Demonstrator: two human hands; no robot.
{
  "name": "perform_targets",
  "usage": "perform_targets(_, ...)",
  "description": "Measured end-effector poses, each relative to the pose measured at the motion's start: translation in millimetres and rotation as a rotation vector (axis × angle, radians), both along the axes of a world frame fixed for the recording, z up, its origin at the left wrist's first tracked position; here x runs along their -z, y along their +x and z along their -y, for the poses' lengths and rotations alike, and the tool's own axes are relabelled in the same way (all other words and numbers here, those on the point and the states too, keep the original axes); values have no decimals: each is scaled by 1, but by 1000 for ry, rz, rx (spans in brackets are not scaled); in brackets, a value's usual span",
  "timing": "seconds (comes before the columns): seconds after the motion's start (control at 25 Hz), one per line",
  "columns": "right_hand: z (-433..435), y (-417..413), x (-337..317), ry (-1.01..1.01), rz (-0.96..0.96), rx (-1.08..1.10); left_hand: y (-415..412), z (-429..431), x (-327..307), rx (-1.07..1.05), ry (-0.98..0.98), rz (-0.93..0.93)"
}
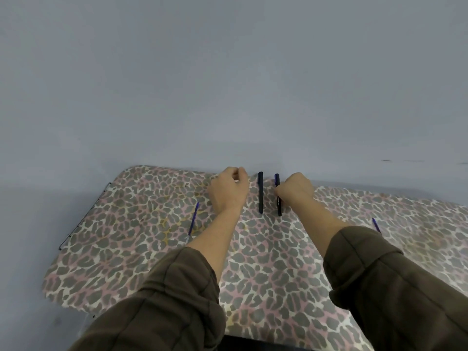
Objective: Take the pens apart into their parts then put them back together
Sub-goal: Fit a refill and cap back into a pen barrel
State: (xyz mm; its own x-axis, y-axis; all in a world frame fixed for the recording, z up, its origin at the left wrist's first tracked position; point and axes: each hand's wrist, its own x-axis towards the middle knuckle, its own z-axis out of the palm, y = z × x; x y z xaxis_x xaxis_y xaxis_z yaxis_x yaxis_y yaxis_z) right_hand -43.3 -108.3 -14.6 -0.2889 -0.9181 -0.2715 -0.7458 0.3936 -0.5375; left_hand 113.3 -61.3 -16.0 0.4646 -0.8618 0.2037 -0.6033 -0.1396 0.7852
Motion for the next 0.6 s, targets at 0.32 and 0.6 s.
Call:
perform_targets(0.32,3,9,17,-68,-51,17,0,0,18,96,20,47)
perform_targets(0.6,-3,11,20,-121,-88,15,1,-3,12,108,32,59)
